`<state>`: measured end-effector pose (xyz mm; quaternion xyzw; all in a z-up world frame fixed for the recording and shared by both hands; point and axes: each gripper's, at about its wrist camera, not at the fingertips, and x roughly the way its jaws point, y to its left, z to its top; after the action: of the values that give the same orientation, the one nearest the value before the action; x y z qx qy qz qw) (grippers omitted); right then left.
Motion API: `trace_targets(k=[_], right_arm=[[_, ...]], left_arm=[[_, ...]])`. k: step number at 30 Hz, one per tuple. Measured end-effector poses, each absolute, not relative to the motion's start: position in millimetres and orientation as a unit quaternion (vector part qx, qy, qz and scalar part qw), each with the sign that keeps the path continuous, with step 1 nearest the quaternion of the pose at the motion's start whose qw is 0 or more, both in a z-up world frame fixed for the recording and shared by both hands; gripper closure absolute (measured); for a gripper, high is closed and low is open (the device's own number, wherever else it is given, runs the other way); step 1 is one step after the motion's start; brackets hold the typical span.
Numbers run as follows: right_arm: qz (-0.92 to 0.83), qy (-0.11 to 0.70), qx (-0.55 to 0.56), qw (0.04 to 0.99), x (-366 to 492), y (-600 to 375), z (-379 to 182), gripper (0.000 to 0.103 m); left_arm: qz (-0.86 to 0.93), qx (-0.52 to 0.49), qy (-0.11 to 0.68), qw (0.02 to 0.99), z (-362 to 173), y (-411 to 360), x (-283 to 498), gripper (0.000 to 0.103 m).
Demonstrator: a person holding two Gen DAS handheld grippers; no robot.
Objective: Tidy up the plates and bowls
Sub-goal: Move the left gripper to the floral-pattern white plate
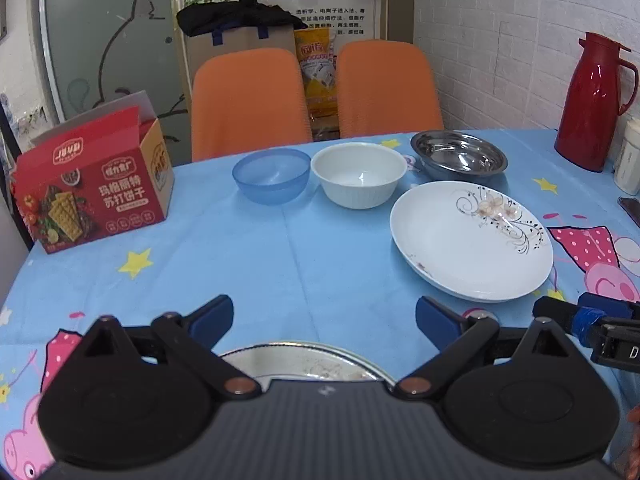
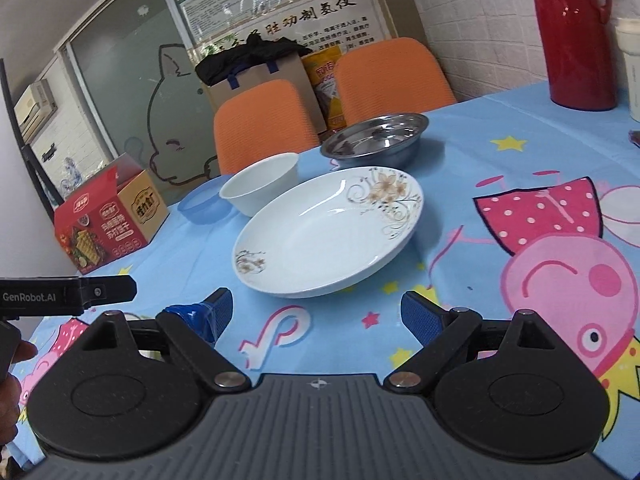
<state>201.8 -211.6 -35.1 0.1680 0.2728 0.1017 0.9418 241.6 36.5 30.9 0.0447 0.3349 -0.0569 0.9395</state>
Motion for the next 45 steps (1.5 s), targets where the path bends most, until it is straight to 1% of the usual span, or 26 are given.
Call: trace_targets(k=[11,20,33,45], right_arm=[[0.065,0.268,0.203,0.94,207,-252,-42,0.025],[0.046,0.263,0.205,0.942,208,-267,-40,0.024],[0.057,0.257,0.184,0.947,222,-265,-31,0.024],[0.057,0.258,0.148,0.953,248,-265,-26,0.024]], left_arm=[[-0.071,0.054,0.354,0.931,28,13,265,0.004],[-0.075,0.066,0.358,0.928,26,6,266,0.003],[-0.076,0.068,0.361,0.927,27,5,271,0.003],[-0.088,0.059,0.382,0.918,20,-1,292,0.003]])
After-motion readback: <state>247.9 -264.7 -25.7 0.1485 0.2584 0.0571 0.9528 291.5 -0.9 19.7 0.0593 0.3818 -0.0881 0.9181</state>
